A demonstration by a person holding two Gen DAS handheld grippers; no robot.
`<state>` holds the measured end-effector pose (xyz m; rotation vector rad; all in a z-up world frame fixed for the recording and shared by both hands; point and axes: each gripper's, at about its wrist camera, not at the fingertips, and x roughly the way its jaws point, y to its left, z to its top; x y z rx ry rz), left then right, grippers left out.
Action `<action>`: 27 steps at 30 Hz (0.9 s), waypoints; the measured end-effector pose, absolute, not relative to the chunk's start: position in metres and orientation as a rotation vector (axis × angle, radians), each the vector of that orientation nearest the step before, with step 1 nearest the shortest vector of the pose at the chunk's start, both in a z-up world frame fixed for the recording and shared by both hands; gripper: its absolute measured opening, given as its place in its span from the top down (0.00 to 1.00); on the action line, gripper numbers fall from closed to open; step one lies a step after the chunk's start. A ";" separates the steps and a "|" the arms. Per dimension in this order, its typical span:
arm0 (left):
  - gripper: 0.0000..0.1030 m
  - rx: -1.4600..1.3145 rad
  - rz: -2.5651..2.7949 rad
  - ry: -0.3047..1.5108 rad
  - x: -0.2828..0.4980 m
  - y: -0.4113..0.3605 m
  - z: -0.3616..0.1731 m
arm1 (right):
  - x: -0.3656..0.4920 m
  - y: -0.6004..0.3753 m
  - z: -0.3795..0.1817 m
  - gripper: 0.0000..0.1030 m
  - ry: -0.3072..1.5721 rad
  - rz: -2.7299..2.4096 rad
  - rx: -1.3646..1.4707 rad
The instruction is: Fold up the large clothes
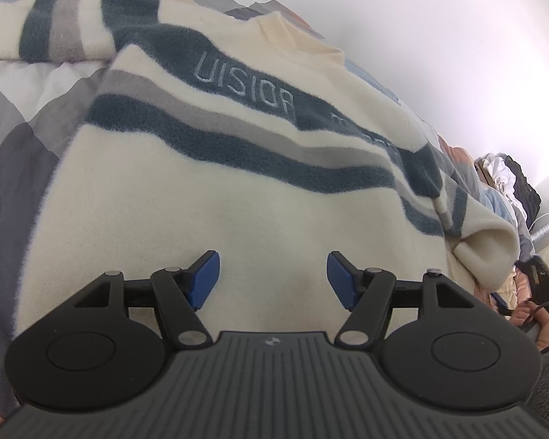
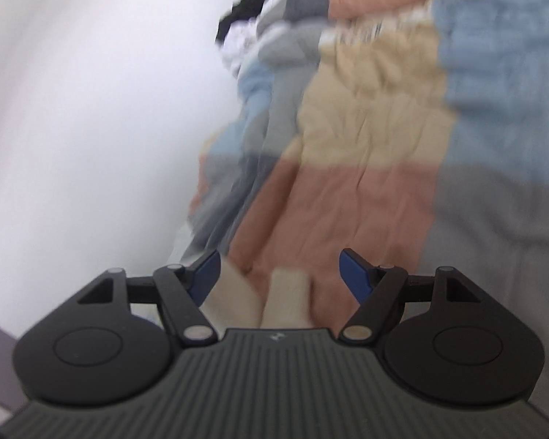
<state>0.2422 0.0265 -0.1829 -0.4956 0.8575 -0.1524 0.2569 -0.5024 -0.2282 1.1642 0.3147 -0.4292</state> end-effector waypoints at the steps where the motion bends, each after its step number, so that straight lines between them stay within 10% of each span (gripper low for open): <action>1: 0.32 -0.494 -0.152 0.856 0.242 0.026 -0.183 | 0.262 -0.501 -0.231 0.36 0.350 -0.446 1.142; 12: 0.32 -0.461 -0.144 0.853 0.244 0.021 -0.184 | 0.310 -0.495 -0.243 0.51 0.494 -0.256 0.957; 15: 0.32 -0.473 -0.147 0.848 0.246 0.025 -0.184 | 0.317 -0.493 -0.239 0.82 0.550 -0.240 0.922; 27: 0.32 -0.418 -0.101 0.778 0.245 0.035 -0.179 | 0.318 -0.526 -0.152 0.85 0.349 -0.386 0.516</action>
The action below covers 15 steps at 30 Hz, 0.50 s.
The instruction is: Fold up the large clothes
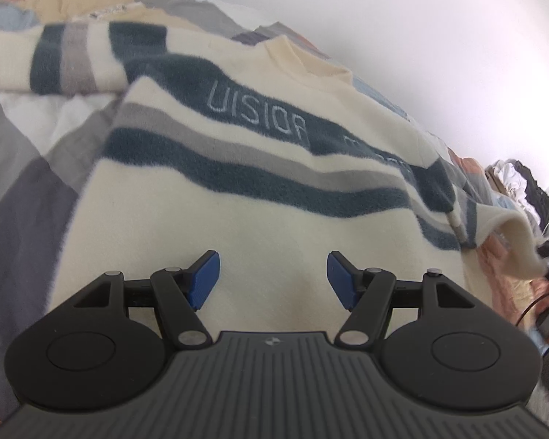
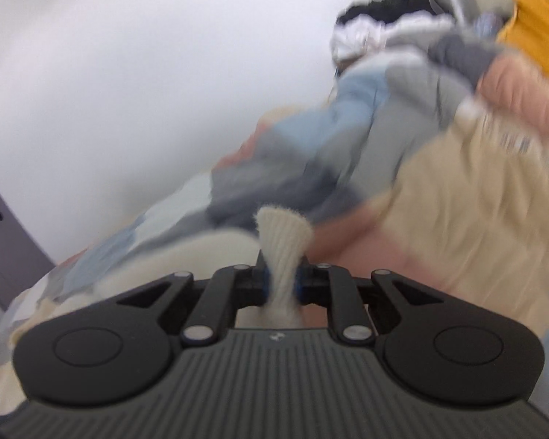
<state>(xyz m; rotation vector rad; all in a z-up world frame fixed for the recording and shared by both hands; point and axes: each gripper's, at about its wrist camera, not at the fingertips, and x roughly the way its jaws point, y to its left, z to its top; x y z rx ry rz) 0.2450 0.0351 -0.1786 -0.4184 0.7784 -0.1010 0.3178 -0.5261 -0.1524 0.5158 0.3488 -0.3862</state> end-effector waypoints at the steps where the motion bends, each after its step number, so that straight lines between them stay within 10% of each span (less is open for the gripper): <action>1: 0.32 -0.403 -0.086 0.767 0.244 0.035 -0.179 | 0.318 -0.537 -0.146 0.85 0.327 -0.415 0.490; 15: 0.32 -0.461 0.089 0.698 0.233 0.066 -0.163 | 0.314 -0.651 -0.206 0.85 0.425 -0.648 0.462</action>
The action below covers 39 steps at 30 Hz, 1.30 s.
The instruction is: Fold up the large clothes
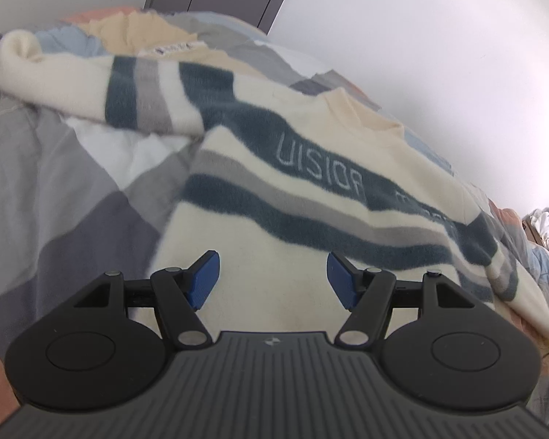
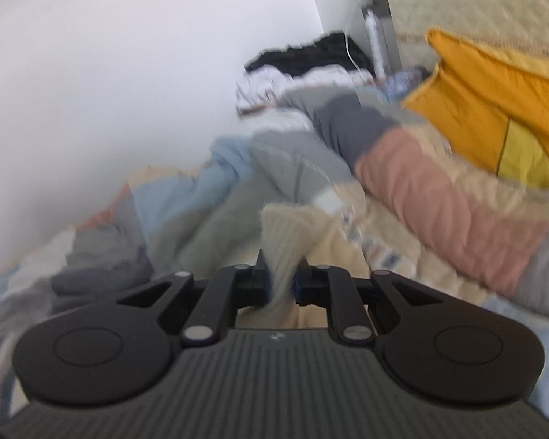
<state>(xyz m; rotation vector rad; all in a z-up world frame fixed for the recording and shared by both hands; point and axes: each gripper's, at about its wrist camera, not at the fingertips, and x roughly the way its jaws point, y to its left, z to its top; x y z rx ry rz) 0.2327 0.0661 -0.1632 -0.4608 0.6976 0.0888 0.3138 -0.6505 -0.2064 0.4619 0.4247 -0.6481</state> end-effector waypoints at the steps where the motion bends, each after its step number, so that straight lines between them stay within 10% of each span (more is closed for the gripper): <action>1: 0.32 -0.456 0.090 0.702 0.231 0.065 -0.163 | 0.315 -0.652 -0.215 0.85 0.452 -0.670 0.485; 12: 0.32 -0.420 -0.006 0.759 0.215 0.049 -0.155 | 0.301 -0.634 -0.182 0.75 0.567 -0.698 0.501; 15: 0.32 -0.458 -0.077 0.766 0.214 0.047 -0.155 | 0.288 -0.627 -0.154 0.41 0.561 -0.661 0.548; 29: 0.32 -0.480 -0.200 0.682 0.186 0.045 -0.127 | 0.260 -0.437 -0.046 0.43 0.687 -0.227 0.369; 39: 0.32 -0.470 -0.225 0.698 0.192 0.058 -0.128 | 0.223 -0.268 -0.076 0.44 0.969 0.128 0.238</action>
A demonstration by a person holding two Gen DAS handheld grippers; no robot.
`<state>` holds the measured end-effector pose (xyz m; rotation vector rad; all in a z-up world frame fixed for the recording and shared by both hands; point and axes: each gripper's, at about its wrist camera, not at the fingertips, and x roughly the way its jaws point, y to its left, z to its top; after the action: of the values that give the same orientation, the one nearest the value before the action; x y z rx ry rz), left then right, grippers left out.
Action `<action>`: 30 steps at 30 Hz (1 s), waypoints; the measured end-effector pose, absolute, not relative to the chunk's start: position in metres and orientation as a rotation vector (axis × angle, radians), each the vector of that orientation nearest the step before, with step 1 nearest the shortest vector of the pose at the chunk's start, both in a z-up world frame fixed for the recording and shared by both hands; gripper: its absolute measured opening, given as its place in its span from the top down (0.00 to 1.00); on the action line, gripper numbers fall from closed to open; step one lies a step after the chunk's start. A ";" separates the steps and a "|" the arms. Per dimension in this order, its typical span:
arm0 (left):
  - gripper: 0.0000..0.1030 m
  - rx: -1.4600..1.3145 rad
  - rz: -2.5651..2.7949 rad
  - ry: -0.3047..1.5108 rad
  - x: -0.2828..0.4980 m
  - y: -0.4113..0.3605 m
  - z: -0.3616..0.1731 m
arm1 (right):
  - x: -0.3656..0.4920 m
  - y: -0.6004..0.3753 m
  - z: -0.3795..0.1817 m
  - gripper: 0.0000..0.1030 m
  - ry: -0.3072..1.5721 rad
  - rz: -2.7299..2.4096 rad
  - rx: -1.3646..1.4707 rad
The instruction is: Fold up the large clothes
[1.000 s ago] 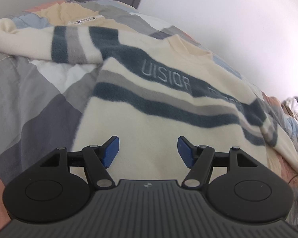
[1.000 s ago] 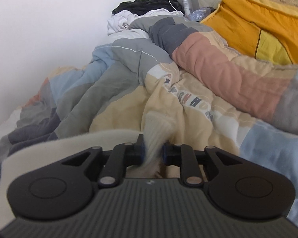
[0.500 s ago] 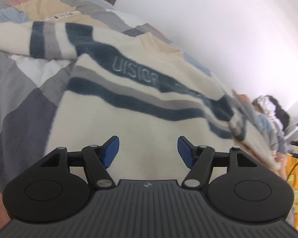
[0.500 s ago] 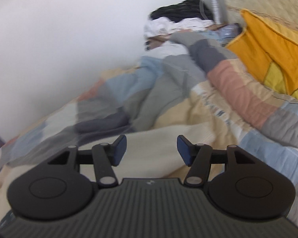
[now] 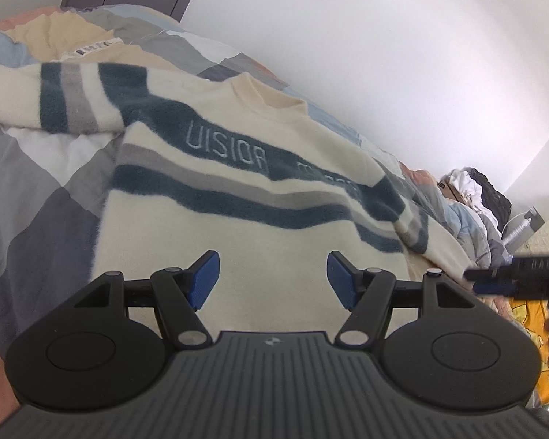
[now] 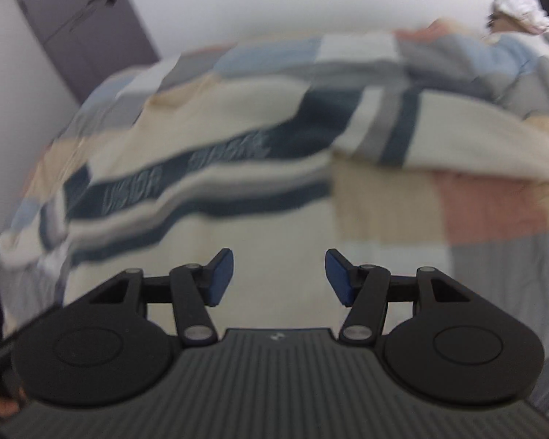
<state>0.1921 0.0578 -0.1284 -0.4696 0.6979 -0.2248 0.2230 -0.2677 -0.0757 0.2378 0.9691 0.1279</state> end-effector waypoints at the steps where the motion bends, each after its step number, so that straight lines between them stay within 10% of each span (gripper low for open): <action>1: 0.32 -0.482 -0.222 0.701 0.194 0.059 -0.129 | 0.219 -0.259 -0.084 0.44 0.998 0.144 0.235; 7: 0.32 -0.515 -0.215 0.704 0.196 0.063 -0.131 | 0.204 -0.224 -0.121 0.42 1.125 0.146 0.196; 10: 0.32 -0.534 -0.211 0.699 0.195 0.068 -0.131 | 0.200 -0.222 -0.133 0.20 1.143 0.116 0.178; 30: 0.32 -0.540 -0.153 0.741 0.201 0.069 -0.145 | 0.214 -0.246 -0.160 0.20 1.169 -0.098 0.068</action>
<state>0.2014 0.0690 -0.1451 -0.5398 0.7407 -0.1534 0.2137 -0.2461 -0.1598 0.0681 1.1686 -0.0981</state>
